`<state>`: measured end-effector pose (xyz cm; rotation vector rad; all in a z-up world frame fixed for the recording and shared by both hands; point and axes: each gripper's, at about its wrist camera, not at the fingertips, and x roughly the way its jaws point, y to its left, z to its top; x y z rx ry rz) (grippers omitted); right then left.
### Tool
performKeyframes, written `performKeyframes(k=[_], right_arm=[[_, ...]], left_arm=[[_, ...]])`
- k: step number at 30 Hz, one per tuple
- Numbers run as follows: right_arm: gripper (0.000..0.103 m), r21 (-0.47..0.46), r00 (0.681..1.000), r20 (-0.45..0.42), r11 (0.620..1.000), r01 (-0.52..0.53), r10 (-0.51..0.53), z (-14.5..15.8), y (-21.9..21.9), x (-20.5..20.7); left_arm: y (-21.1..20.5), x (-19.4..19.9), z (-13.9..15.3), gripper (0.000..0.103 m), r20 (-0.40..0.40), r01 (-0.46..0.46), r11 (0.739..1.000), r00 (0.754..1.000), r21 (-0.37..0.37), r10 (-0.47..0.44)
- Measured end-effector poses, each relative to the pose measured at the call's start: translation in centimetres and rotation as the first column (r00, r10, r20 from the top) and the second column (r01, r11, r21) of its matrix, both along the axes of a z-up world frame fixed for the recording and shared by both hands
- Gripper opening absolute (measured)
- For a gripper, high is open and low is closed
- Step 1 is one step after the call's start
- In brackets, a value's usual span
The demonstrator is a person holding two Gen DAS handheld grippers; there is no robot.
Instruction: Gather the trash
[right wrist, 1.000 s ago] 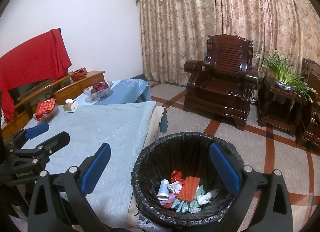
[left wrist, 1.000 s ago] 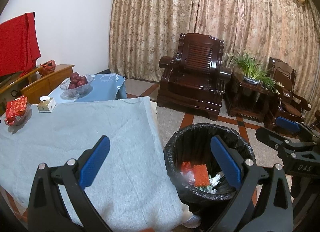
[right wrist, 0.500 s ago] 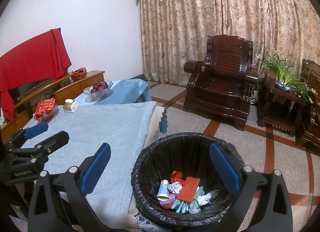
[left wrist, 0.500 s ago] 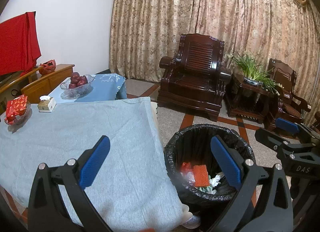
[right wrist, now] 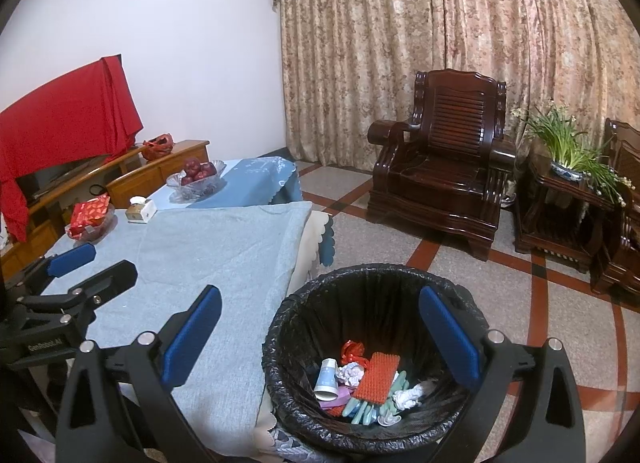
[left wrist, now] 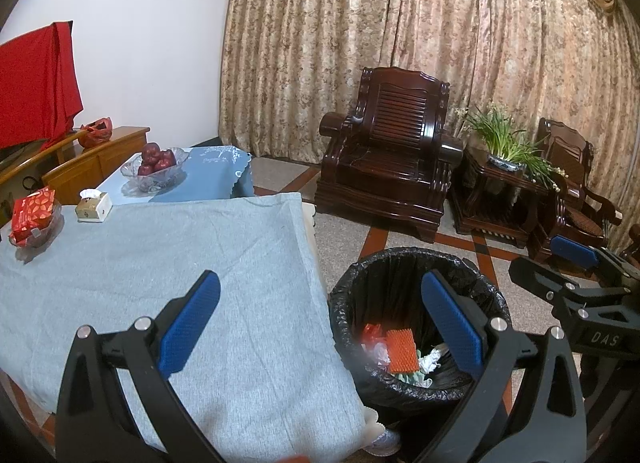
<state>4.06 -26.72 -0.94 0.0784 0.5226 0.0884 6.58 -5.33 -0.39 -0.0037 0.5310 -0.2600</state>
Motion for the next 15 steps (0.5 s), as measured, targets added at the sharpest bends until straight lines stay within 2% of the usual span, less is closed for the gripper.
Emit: performKeyframes(k=[15], right_arm=[[0.097,-0.001,1.000,-0.001,1.000,0.000,0.000,-0.04,0.03,0.01]], left_arm=[[0.11,0.09,-0.03,0.098,-0.001,0.000,1.000,1.000,-0.001,0.000]])
